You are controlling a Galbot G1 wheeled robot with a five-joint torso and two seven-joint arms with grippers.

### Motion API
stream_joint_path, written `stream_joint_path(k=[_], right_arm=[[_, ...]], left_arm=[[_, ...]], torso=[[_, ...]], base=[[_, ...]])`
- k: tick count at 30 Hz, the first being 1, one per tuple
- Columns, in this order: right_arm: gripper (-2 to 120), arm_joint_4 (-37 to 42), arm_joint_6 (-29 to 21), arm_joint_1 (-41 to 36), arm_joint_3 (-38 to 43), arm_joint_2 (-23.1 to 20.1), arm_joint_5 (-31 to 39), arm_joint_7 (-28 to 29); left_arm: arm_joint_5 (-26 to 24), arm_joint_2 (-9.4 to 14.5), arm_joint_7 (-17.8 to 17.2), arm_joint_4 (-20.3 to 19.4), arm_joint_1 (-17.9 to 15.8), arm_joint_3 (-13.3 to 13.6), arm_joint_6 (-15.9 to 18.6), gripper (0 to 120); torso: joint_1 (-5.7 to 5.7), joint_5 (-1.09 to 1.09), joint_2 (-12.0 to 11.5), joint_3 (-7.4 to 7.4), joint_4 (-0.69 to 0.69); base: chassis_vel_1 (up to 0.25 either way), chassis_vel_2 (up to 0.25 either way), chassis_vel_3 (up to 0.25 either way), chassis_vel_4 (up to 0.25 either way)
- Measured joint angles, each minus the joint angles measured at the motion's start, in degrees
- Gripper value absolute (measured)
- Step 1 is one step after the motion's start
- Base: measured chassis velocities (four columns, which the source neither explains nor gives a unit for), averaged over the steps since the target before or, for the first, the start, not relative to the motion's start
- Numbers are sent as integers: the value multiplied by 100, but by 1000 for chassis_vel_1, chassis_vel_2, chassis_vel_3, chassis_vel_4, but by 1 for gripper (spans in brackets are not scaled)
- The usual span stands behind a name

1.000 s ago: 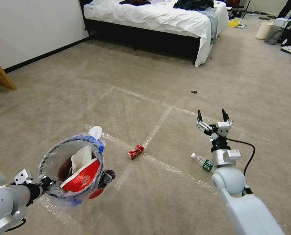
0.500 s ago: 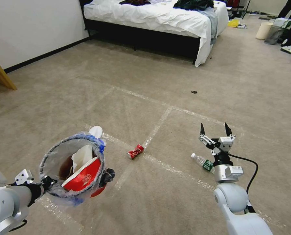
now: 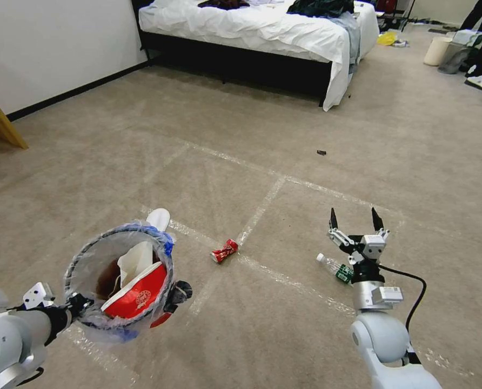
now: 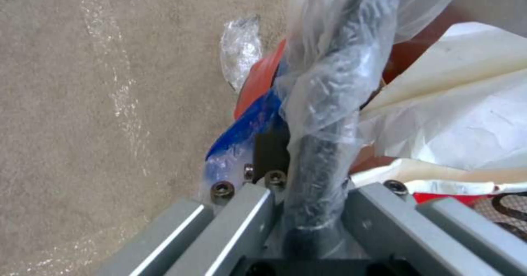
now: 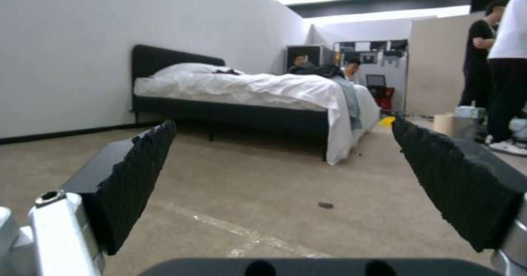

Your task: Pick up the trash bin and place the garbage on the floor into it.

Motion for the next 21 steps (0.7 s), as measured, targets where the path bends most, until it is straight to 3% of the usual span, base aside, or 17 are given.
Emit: stream_joint_path(k=[21], right_arm=[[100,-52,200,-216,-10,92,-228,-165]], left_arm=[[93,-55,57,-22,32,20,10,0]], torso=[[1,0,0,0,0]], base=[[0,0,0,0]])
